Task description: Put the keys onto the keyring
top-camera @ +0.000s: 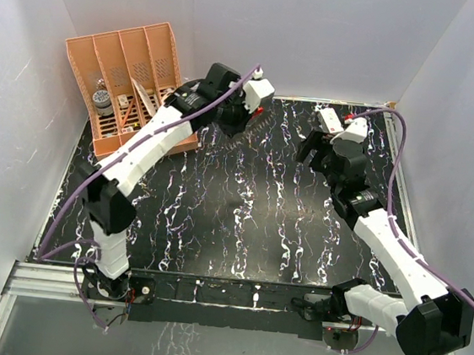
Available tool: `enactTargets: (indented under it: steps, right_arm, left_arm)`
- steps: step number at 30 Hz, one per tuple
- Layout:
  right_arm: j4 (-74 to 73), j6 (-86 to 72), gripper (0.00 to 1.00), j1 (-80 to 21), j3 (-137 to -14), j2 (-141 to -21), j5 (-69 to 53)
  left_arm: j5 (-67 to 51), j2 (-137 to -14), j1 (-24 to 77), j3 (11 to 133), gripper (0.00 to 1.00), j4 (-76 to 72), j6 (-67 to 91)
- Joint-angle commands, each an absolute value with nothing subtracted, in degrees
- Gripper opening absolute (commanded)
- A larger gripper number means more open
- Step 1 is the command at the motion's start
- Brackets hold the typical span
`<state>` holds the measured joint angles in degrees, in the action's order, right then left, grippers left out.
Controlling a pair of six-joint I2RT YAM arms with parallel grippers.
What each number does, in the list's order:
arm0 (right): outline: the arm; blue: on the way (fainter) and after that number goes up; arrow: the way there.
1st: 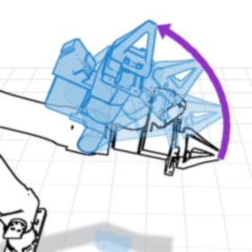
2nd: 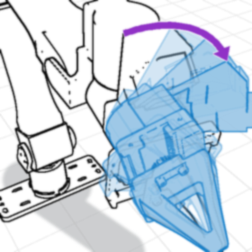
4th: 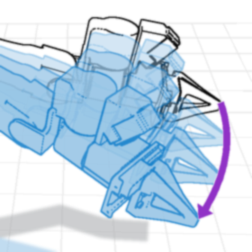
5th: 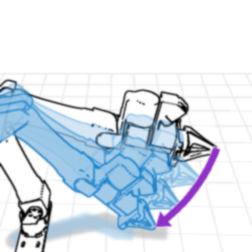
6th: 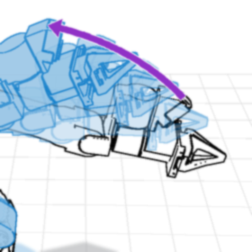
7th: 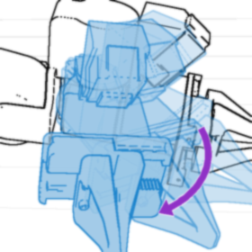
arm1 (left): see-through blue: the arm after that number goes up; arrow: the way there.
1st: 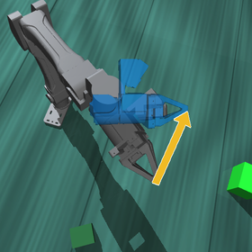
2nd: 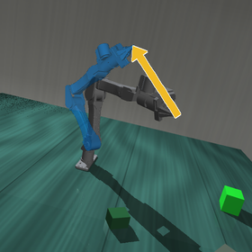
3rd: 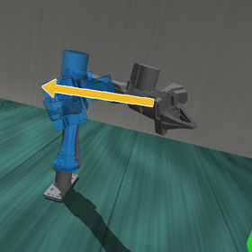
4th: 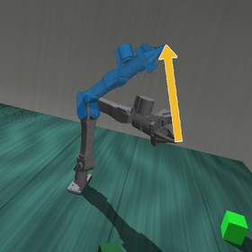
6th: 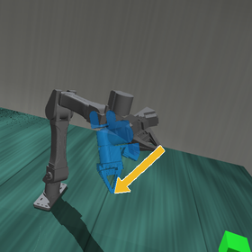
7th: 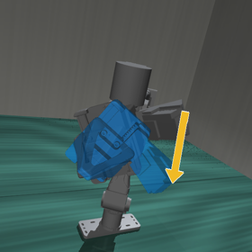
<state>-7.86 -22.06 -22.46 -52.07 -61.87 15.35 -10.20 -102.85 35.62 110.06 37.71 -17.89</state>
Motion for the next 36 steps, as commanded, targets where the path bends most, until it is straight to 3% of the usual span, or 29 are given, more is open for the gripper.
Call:
enactTargets:
  steps: [1, 14, 20, 36]
  right_arm:
    - [-4.64, -20.62, 0.78, -21.34, -48.75, -60.81, 11.99]
    - [15.62, -17.22, 0.77, -21.23, -33.14, -59.90, -3.12]
    - [30.67, -18.04, 0.66, -22.11, -27.73, -64.03, -14.31]
    - [40.67, -15.36, 0.70, -32.83, -28.29, -72.37, -5.94]
  left_arm:
    - [-10.81, -108.61, 35.16, 118.91, 0.00, 56.37, -18.70]
    - [-13.97, -106.79, 35.40, 121.43, 0.00, 60.29, -16.01]
    - [-14.32, -104.79, 35.77, 122.41, 0.00, 60.71, -15.83]
    - [-14.95, -102.58, 35.95, 125.06, 0.00, 65.54, -17.32]
